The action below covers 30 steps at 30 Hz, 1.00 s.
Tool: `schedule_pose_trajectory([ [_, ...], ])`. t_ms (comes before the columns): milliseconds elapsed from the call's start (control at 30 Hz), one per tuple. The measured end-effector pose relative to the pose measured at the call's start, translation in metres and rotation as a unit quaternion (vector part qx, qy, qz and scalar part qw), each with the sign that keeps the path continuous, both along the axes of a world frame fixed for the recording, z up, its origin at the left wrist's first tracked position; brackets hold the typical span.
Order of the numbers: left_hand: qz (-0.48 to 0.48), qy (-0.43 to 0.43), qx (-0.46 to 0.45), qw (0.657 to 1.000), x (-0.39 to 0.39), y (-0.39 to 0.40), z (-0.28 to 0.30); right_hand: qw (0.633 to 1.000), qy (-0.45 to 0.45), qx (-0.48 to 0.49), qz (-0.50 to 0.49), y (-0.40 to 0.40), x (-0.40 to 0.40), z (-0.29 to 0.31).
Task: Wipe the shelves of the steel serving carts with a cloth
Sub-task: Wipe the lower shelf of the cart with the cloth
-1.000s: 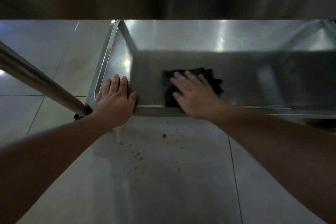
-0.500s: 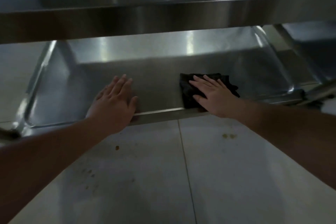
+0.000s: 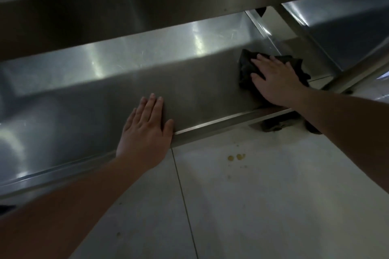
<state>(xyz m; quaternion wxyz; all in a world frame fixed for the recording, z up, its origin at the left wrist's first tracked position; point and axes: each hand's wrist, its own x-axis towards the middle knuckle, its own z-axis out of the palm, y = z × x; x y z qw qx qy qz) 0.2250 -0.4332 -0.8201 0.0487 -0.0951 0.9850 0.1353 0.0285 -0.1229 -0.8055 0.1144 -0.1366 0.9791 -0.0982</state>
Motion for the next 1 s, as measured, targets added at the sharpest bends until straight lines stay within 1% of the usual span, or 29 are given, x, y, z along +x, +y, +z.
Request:
schedule_pose_trajectory([
  [67,0.000,0.000,-0.005,1.000,0.000,-0.001,-0.003,1.000,0.011,0.009,0.000,-0.002,-0.021,-0.001],
  [200,-0.001,-0.003,-0.014,1.000,-0.001,0.000,-0.001,1.000,-0.011,0.027,0.001,-0.018,-0.073,0.006],
  [300,0.002,-0.006,-0.010,1.000,0.000,0.003,0.000,0.998,-0.035,0.022,-0.046,-0.041,-0.096,0.013],
  [367,0.008,-0.009,-0.008,1.000,0.000,0.004,0.001,0.996,-0.036,0.013,-0.081,-0.057,-0.095,0.012],
  [433,0.013,-0.010,-0.009,1.000,0.000,0.005,0.002,0.997,-0.027,0.012,-0.064,-0.070,-0.079,0.008],
  [567,0.011,-0.017,0.002,1.000,0.000,0.006,0.005,0.996,-0.036,-0.001,0.085,-0.084,-0.010,0.009],
  [700,0.008,-0.025,0.010,1.000,0.000,0.006,0.007,0.972,-0.114,0.009,0.206,-0.075,0.068,0.021],
  [767,0.005,-0.044,0.018,0.999,-0.001,0.004,0.011,0.963,-0.105,0.037,0.247,-0.070,0.096,0.022],
  [833,-0.011,-0.083,0.016,0.996,-0.004,0.002,0.020,0.963,-0.067,0.039,0.257,-0.071,0.117,0.020],
  [867,-0.029,-0.103,-0.003,0.994,-0.005,0.000,0.027,0.967,-0.055,0.025,0.247,-0.073,0.126,0.020],
  [933,-0.074,-0.118,-0.051,0.989,0.001,-0.001,0.045,0.975,-0.055,-0.001,0.217,-0.079,0.148,0.024],
  [1000,-0.102,-0.121,-0.065,0.985,0.019,0.000,0.065,0.981,-0.070,-0.015,0.179,-0.088,0.172,0.036],
])
